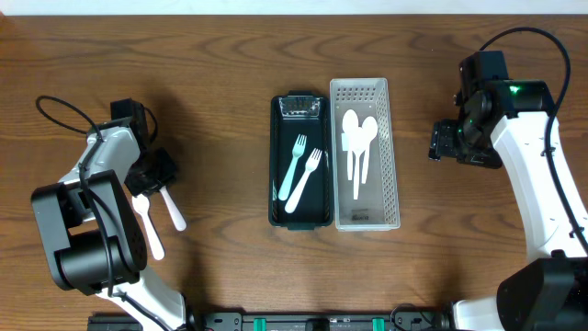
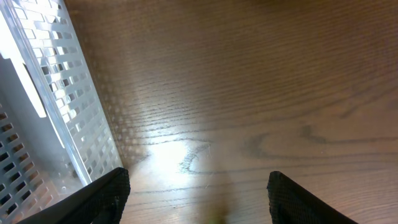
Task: Pack container
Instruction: 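Carry the pale-green fork into the black tray and release it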
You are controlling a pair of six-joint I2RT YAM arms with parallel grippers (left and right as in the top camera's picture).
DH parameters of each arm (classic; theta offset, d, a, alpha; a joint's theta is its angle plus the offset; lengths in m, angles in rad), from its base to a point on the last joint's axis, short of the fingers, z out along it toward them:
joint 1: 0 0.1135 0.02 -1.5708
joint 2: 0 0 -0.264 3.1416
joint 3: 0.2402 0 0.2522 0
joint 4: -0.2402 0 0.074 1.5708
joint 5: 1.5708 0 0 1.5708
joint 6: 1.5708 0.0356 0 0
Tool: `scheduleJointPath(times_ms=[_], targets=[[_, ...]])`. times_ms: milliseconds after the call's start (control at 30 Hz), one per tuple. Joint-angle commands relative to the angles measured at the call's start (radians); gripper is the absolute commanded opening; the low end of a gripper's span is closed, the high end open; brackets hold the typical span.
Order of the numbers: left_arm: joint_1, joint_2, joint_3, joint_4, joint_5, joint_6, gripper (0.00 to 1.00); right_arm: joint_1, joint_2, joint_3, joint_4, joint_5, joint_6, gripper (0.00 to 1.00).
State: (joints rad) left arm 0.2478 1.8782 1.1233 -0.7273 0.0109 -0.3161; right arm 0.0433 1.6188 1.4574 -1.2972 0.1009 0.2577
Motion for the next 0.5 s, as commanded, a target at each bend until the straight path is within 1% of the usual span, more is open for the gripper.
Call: scheduleJointPath(times_ms=[0,200,333,467], targets=[[0.004,0.01,-0.012,0.0,-0.049,0.01,0.15,-0.004,0.005,-0.003,0.002,0.001,-0.013,0.74],[-0.01,-0.045,0.024,-0.043,-0.048,0.01,0.06,-0.004,0.005,-0.003,0.006,0.001,-0.013,0.74],[-0.059,-0.148,0.083,-0.089,-0.048,0.009,0.06,-0.004,0.005,-0.003,0.006,0.0,-0.013,0.74],[-0.156,-0.286,0.149,-0.132,-0.048,0.009,0.06,-0.004,0.005,-0.003,0.006,0.0,-0.013,0.74]])
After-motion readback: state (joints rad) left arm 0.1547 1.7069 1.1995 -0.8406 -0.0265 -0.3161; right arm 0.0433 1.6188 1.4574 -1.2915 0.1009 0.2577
